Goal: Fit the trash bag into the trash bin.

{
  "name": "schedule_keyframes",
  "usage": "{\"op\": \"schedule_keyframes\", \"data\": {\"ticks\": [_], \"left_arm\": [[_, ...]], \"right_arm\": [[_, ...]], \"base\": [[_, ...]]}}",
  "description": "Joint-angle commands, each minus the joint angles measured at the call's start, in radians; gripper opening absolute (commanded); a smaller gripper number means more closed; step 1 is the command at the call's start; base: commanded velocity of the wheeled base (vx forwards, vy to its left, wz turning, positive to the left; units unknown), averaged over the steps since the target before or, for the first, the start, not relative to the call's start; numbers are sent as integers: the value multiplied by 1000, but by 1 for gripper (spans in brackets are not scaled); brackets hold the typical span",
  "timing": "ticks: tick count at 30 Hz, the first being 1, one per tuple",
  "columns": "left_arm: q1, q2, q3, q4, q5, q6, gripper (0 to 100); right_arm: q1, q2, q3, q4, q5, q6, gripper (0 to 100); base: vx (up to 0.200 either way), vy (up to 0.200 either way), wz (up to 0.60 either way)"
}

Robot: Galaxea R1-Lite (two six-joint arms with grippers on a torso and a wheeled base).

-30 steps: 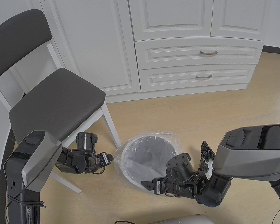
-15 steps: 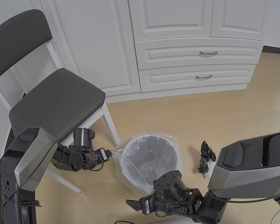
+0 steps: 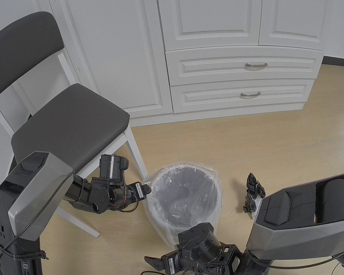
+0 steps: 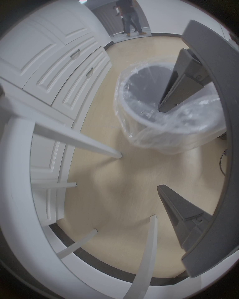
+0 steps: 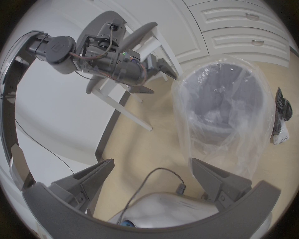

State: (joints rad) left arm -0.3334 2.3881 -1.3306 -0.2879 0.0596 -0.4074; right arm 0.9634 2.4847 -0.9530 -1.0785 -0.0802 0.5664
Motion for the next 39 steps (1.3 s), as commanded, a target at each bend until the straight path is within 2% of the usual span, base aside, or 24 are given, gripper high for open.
{"op": "schedule_keyframes", "data": {"ticks": [1,8,10,13,15,21,22,23,24,33,39], "left_arm": [[-38,-27,19,-1,5,1,100],[-58,-29,28,4,9,-1,100],[-55,-29,30,6,11,-1,100],[-44,-33,30,10,19,-1,100],[-42,-44,31,15,29,13,100],[-56,-63,36,50,137,156,100],[-56,-63,36,50,137,156,100],[-56,-72,13,85,190,230,100],[-59,-83,5,107,213,245,100],[-113,-115,18,165,232,228,100],[-127,-129,11,225,310,228,100]], "right_arm": [[-22,10,-9,-23,-3,3,100],[-17,13,-13,-9,14,4,100],[-23,16,-20,-9,30,15,100],[-35,16,-27,-11,92,46,100],[-38,17,-29,-9,102,47,100],[-38,36,-44,-8,103,47,100],[-38,36,-44,-8,103,47,100],[-38,25,-43,-17,103,47,100],[-38,19,-40,-18,103,47,100],[-55,-18,-20,-40,115,59,100],[-43,-17,-6,-44,119,59,100]], "base": [[0,0,0],[0,0,0],[0,0,0],[0,0,0],[0,0,0],[0,0,0],[0,0,0],[0,0,0],[0,0,0],[0,0,0],[0,0,0]]}}
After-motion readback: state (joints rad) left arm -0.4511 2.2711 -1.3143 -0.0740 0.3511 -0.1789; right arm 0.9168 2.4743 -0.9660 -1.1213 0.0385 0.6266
